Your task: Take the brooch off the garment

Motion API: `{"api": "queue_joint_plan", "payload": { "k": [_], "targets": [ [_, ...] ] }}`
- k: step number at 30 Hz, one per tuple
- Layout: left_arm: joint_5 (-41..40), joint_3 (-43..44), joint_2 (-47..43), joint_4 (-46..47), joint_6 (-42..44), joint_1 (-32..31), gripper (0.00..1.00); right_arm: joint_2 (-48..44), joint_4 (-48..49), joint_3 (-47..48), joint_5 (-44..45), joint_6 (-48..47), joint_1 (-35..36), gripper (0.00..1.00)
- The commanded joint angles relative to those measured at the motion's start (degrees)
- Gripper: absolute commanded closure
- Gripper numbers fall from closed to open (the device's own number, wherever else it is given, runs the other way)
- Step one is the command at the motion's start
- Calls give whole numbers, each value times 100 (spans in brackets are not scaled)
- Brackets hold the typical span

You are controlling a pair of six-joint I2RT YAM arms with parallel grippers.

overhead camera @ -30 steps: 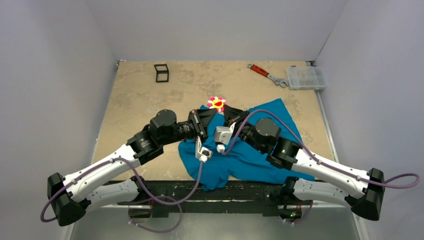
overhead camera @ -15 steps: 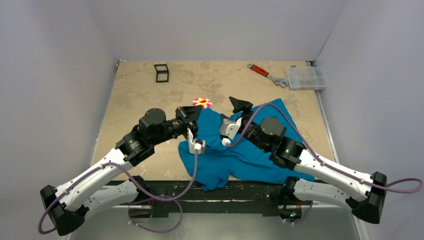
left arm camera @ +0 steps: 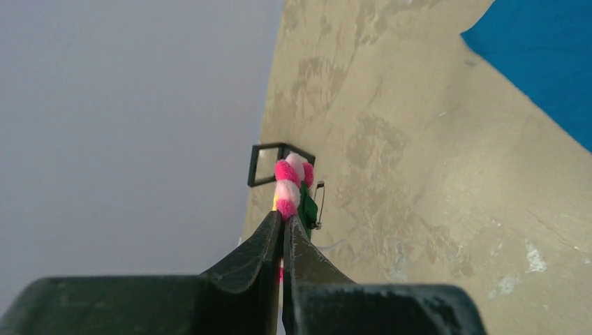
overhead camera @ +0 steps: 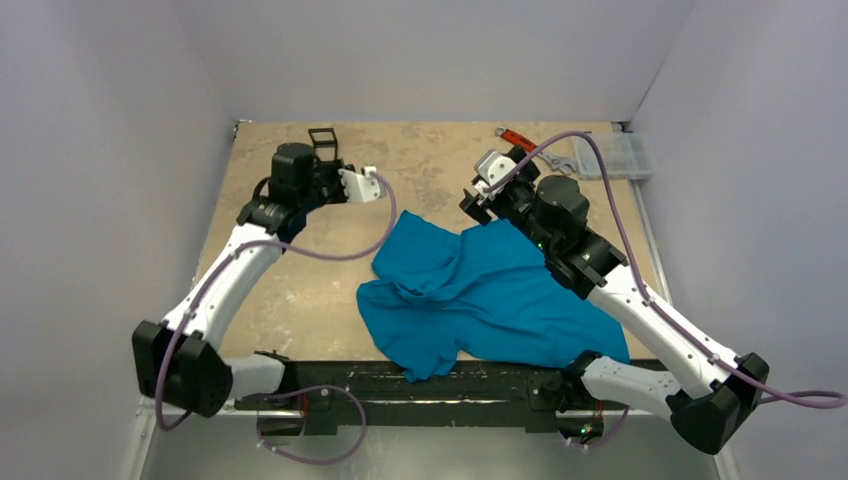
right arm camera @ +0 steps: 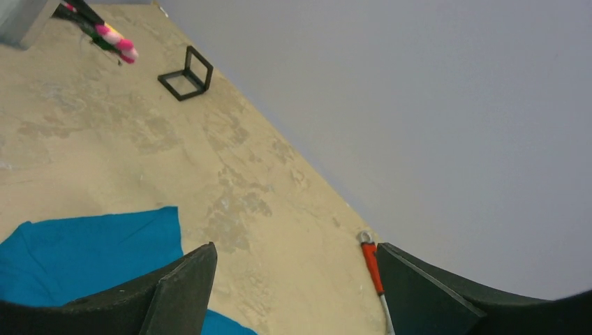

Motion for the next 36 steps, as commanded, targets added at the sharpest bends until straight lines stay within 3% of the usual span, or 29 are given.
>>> {"api": "queue_joint_plan", "payload": {
  "k": [1,17,36],
  "targets": [
    [-165,893,939,-244,-463,541,100,173,-315,313,-424,637,-339,12],
    [-2202,2095,4236,2112,616,799,100,105,-444,131,-504,585,-689,12],
    [-2558,3333,5588,2072,870,891,100,72,-535,18,-547,598,-712,11]
  ]
}}
